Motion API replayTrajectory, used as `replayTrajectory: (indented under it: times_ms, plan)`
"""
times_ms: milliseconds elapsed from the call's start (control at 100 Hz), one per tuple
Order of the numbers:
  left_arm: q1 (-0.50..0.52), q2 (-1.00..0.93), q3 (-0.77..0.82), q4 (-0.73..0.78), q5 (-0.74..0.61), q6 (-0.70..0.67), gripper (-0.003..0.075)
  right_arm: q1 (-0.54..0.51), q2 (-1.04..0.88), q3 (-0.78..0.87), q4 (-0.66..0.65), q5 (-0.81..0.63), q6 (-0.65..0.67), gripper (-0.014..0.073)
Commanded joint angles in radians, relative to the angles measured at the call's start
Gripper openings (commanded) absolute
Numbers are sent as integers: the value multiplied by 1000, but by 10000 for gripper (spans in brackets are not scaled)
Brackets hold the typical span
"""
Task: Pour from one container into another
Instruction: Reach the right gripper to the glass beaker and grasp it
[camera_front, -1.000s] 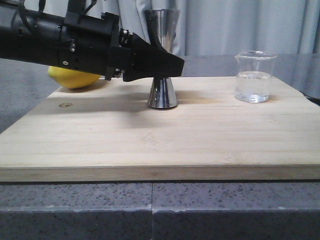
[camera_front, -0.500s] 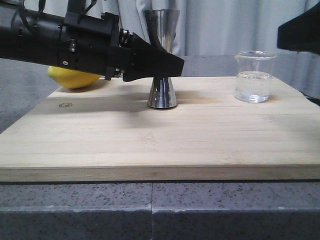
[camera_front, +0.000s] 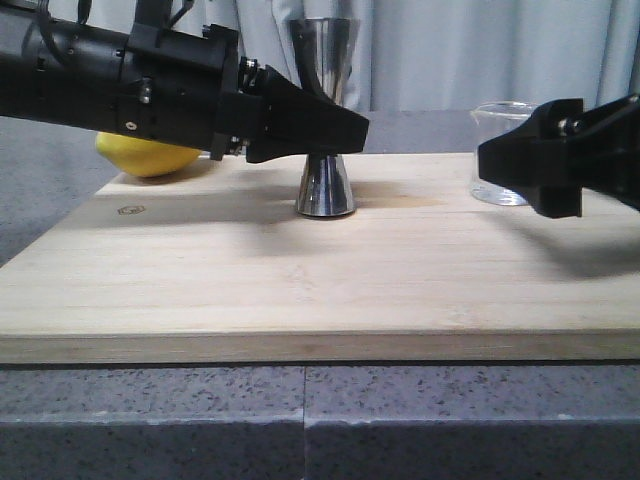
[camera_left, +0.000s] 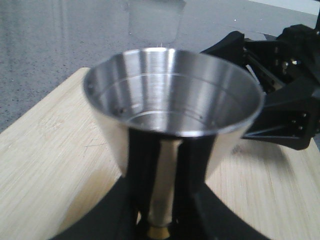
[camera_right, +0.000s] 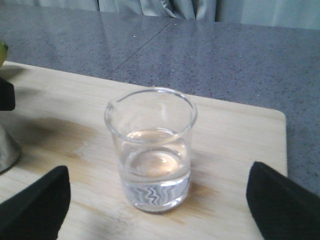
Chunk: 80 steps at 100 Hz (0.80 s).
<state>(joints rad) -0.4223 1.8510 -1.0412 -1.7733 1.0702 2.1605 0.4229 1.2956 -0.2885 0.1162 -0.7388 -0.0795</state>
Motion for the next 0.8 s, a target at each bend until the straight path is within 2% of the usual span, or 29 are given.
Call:
replayTrajectory:
  times_ms: [0,600,670,790]
  plan:
    - [-9,-42,-26,-76,59,0,81,2,25,-38,-21,-129,7,646]
    - [-9,-42,-26,-76,59,0,81,0,195,-166,-31,-143,7,645]
    - [-9,-42,-26,-76,59,0,81,0,205,-173,-31,-143,7,619]
    - [-9,-42,-26,-76,59,0,81,0,218,-175,-31,-146,7,519]
